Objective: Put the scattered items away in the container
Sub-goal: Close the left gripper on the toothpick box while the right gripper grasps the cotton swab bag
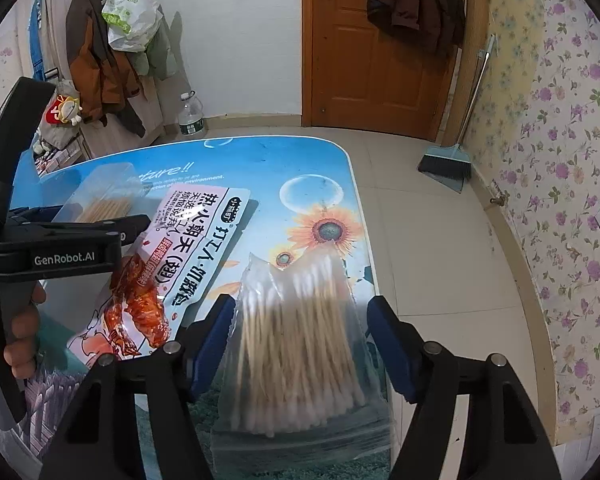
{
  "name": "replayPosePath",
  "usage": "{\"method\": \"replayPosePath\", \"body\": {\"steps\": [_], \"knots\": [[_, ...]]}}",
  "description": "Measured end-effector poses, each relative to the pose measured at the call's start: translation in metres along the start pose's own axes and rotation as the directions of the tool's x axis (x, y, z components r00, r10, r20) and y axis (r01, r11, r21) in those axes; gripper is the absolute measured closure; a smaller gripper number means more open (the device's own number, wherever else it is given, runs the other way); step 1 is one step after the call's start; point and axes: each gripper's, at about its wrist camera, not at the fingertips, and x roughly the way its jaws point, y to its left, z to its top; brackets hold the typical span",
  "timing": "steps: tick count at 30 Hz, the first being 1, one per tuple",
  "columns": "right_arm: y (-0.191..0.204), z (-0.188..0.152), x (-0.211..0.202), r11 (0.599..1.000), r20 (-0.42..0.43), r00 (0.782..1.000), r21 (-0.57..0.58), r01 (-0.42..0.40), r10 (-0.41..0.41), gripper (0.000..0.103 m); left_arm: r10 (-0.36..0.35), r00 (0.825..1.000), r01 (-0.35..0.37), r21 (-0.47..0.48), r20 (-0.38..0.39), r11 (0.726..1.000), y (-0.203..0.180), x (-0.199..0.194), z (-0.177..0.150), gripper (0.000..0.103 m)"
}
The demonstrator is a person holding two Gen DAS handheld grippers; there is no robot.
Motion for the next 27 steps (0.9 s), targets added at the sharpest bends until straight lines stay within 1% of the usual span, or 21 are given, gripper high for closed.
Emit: {"method": "replayPosePath", "body": {"steps": [4, 7, 8, 9, 16, 18, 27], "knots": [[0.001, -0.001, -0.001, 1.000, 0.008, 1.000, 0.000, -0.001, 0.001, 0.040, 0.001, 1.000, -0.001, -0.001, 0.002, 1.000, 0.002, -0.001, -0.001, 0.002], [0.002, -0.002, -0.002, 1.000, 0.011, 1.000, -0.003, -0.003, 0.003, 0.043, 0.004, 1.000, -0.004, -0.005, 0.009, 1.000, 0.002, -0.003, -0.002, 0.007], [0.002, -0.002, -0.003, 1.000, 0.012, 1.000, -0.004, -0.005, 0.005, 0.043, 0.005, 1.000, -0.005, -0.006, 0.012, 1.000, 0.003, -0.004, -0.002, 0.011], [0.002, -0.002, -0.003, 1.000, 0.012, 1.000, -0.004, -0.004, 0.004, 0.044, 0.006, 1.000, -0.006, -0.008, 0.016, 1.000, 0.004, -0.005, -0.002, 0.015], [0.003, -0.002, -0.003, 1.000, 0.014, 1.000, -0.004, -0.004, 0.004, 0.046, 0.010, 1.000, -0.010, -0.012, 0.027, 1.000, 0.010, -0.009, -0.002, 0.024], [0.003, -0.002, -0.003, 1.000, 0.014, 1.000, -0.004, -0.004, 0.005, 0.046, 0.010, 0.999, -0.010, -0.013, 0.030, 1.000, 0.012, -0.010, -0.003, 0.029], [0.003, -0.002, -0.003, 1.000, 0.013, 1.000, -0.004, -0.001, 0.001, 0.046, 0.012, 0.999, -0.012, -0.016, 0.038, 1.000, 0.015, -0.012, -0.003, 0.039]]}}
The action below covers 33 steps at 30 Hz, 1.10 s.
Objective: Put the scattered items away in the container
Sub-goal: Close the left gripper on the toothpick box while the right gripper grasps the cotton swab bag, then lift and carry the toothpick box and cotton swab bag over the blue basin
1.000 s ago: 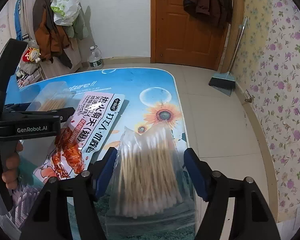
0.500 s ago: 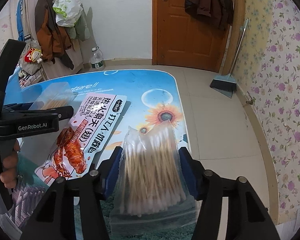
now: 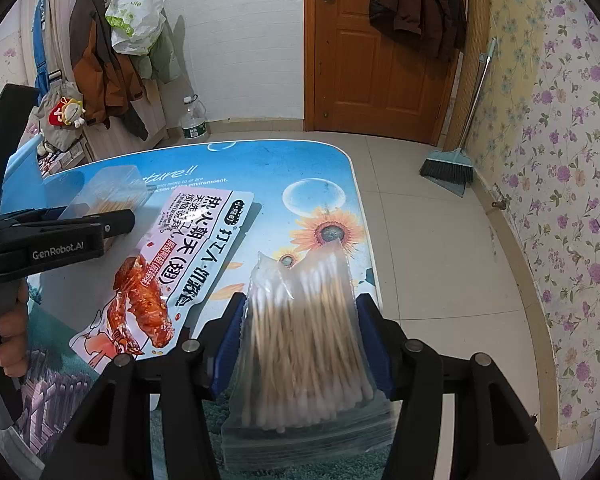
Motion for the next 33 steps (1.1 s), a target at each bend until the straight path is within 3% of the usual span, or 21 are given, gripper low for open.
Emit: {"method": "replayPosePath", "body": {"steps": [3, 11, 27, 33], "knots": [[-0.001, 0.000, -0.001, 1.000, 0.000, 1.000, 0.000, 0.002, -0.002, 0.046, -0.002, 1.000, 0.002, 0.004, 0.004, 1.000, 0.001, -0.001, 0.000, 0.043], [-0.001, 0.000, -0.002, 1.000, 0.001, 1.000, 0.000, 0.003, -0.003, 0.047, -0.003, 1.000, 0.003, 0.003, 0.004, 1.000, 0.003, -0.002, 0.000, 0.044], [-0.004, 0.001, -0.008, 1.000, 0.016, 1.000, 0.008, -0.004, 0.003, 0.066, 0.002, 1.000, -0.002, 0.012, 0.006, 1.000, 0.000, -0.005, -0.001, 0.044], [0.001, 0.001, -0.011, 1.000, 0.026, 1.000, 0.002, -0.004, 0.003, 0.068, -0.001, 1.000, 0.001, 0.016, 0.012, 1.000, 0.000, -0.010, -0.005, 0.044]]}}
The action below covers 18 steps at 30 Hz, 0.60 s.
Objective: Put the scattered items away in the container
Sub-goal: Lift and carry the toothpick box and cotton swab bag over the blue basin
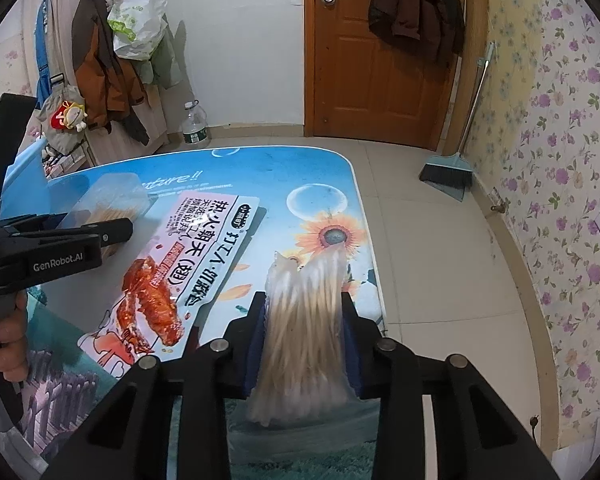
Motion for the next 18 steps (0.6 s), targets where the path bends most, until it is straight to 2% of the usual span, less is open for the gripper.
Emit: {"method": "replayPosePath", "body": {"steps": [11, 18], "knots": [[0.006, 0.005, -0.025, 1.000, 0.041, 0.999, 0.010, 0.014, -0.014, 0.069, -0.007, 0.998, 0.006, 0.019, 0.064, 1.000, -0.005, -0.036, 0.000, 0.044], [0.019, 0.009, -0.057, 1.000, 0.090, 0.996, 0.009, 0.014, -0.015, 0.069, -0.014, 0.992, 0.011, 0.024, 0.127, 1.000, -0.002, -0.082, -0.004, 0.044]]}}
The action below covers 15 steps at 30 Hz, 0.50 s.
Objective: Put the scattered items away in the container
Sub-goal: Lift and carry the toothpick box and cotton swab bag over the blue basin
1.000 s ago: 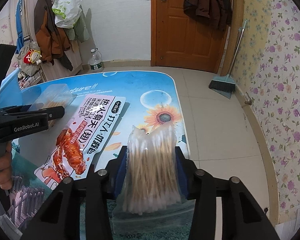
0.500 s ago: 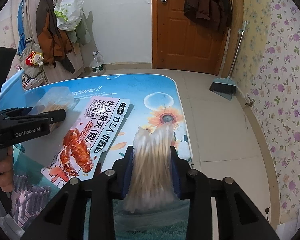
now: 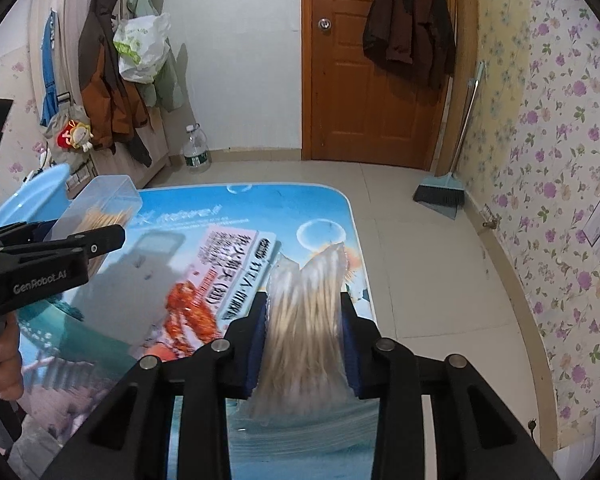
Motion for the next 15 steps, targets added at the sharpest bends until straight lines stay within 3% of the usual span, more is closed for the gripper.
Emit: {"method": "replayPosePath", "body": {"steps": [15], "knots": [[0.046, 0.014, -0.090, 0.998, 0.128, 0.992, -0.055, 0.005, 0.002, 0.069, -0.002, 0.992, 0.006, -0.030, 0.124, 1.000, 0.026, -0.102, -0.016, 0.044]]}}
